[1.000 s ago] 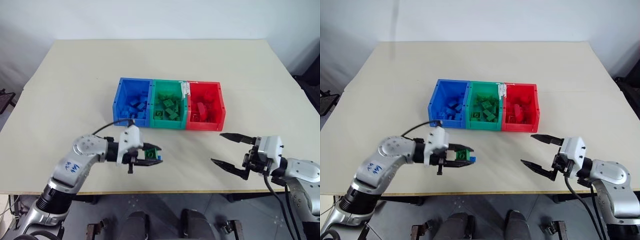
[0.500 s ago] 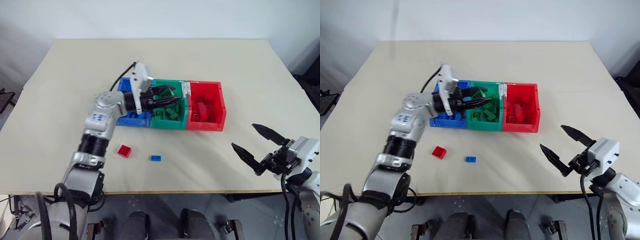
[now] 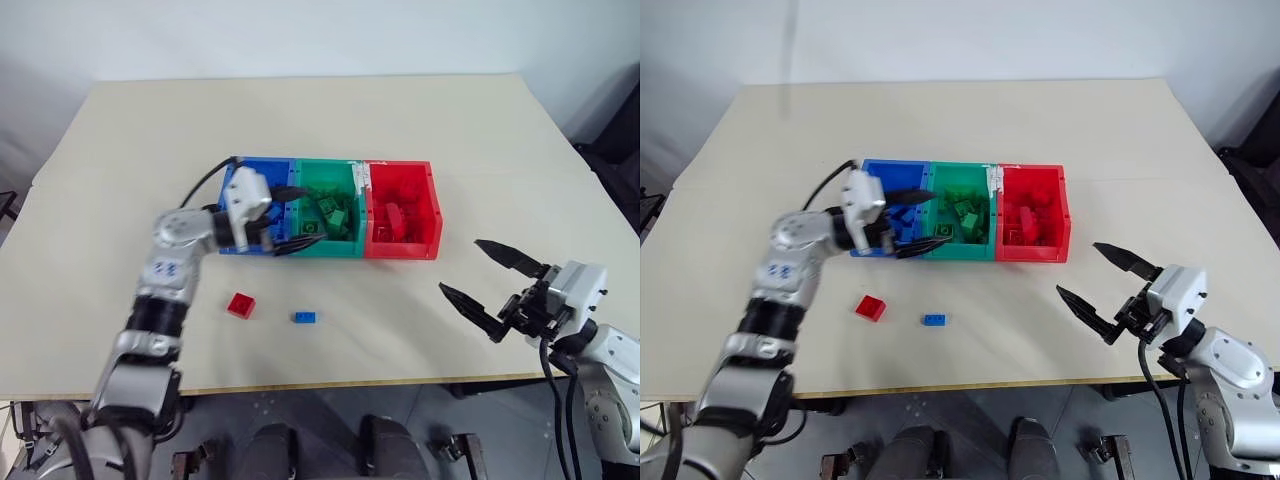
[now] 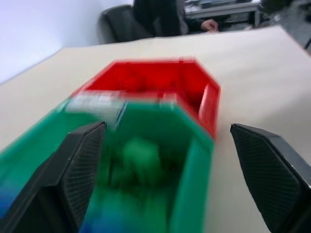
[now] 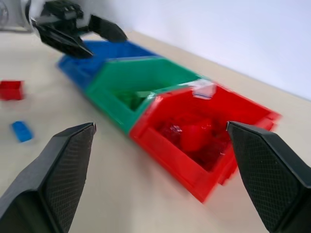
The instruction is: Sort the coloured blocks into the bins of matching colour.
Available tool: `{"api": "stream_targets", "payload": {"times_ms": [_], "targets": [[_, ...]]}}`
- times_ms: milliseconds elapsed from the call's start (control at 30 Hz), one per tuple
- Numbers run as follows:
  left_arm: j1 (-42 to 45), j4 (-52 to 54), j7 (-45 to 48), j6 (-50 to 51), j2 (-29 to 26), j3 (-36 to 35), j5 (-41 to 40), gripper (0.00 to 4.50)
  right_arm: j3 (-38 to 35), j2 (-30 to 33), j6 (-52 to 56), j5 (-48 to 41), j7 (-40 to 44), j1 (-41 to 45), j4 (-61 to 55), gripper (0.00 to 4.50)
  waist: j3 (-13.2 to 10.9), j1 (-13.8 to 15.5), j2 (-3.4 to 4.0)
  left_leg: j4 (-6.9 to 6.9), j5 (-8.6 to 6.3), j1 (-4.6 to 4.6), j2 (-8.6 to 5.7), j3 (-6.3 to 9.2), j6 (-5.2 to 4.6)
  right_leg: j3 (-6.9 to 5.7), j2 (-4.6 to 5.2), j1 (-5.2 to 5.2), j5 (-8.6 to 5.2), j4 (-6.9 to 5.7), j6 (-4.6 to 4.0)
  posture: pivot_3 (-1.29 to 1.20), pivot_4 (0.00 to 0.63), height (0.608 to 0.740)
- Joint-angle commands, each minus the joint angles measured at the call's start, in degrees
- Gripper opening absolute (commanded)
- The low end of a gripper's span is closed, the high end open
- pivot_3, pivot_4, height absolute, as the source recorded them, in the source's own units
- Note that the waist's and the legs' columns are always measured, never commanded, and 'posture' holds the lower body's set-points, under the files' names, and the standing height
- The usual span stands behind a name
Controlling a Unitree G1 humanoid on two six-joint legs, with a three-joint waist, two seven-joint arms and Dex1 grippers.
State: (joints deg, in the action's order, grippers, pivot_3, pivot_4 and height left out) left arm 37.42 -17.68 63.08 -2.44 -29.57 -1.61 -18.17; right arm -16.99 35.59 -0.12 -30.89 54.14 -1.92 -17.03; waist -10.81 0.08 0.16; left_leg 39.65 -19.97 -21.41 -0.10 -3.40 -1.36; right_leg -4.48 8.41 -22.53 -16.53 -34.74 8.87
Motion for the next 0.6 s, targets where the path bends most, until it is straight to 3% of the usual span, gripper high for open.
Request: {"api": "stream_targets", "payload": {"times_ms": [33, 167, 267, 333, 467, 600], "targets": [[-10.40, 11.06, 3.93, 2.35, -7.65, -8.04, -6.28, 4.36, 2.13, 2.03, -0.52, -0.43, 4.89, 2.53, 1.86, 4.50, 0.00, -0.14, 0.00, -0.01, 0.00, 0.04, 0.07, 0.17, 0.00, 0.02, 0.01, 0.02, 0.00, -0.01, 0.00, 0.00, 0.150, 0.740], [-24.78, 15.68, 3.71, 9.85, -16.03, -17.85, -10.14, 4.44, 5.23, 2.47, -1.15, 0.18, 8.74, 7.43, 5.71, 4.50, 0.00, -0.21, 0.00, -0.02, -0.01, 0.05, 0.22, 0.26, -0.01, 0.01, 0.06, 0.05, 0.00, 0.00, -0.01, 0.00, 0.150, 0.740], [-32.10, 16.57, 2.79, 11.12, -18.12, -23.85, -11.43, 4.44, 6.85, 2.69, -0.48, -0.29, 11.13, 9.69, 6.72, 4.50, -0.01, 0.22, 0.00, 0.01, -0.03, 0.05, 0.19, 0.32, -0.04, -0.02, 0.14, 0.08, 0.00, -0.03, -0.01, 0.00, 0.150, 0.740], [-37.43, 15.83, 4.01, 6.65, -18.79, -26.31, -9.09, 4.44, 7.93, 3.06, 0.21, -0.53, 12.93, 10.29, 6.91, 4.50, 0.00, 0.66, 0.00, 0.01, -0.06, 0.06, 0.17, 0.41, -0.07, -0.04, 0.16, 0.12, -0.01, -0.02, -0.01, 0.00, 0.150, 0.740], [-40.36, 18.59, 4.82, 3.06, -18.18, -24.34, -7.92, 4.44, 9.11, 3.54, 1.11, -0.38, 15.02, 10.62, 7.25, 4.50, 0.00, 1.03, 0.00, -0.01, -0.16, 0.06, 0.15, 0.38, -0.08, -0.04, 0.18, 0.10, -0.01, 0.02, -0.03, 0.00, 0.150, 0.740], [-35.30, 26.31, 3.90, 4.93, -17.20, -14.62, -6.31, 4.44, 7.90, 4.95, 1.34, 0.05, 15.84, 9.70, 7.54, 4.50, 0.00, 1.50, 0.00, 0.01, -0.16, 0.05, 0.10, 0.40, -0.09, -0.04, 0.24, 0.13, -0.01, 0.00, -0.04, 0.00, 0.150, 0.740]]}}
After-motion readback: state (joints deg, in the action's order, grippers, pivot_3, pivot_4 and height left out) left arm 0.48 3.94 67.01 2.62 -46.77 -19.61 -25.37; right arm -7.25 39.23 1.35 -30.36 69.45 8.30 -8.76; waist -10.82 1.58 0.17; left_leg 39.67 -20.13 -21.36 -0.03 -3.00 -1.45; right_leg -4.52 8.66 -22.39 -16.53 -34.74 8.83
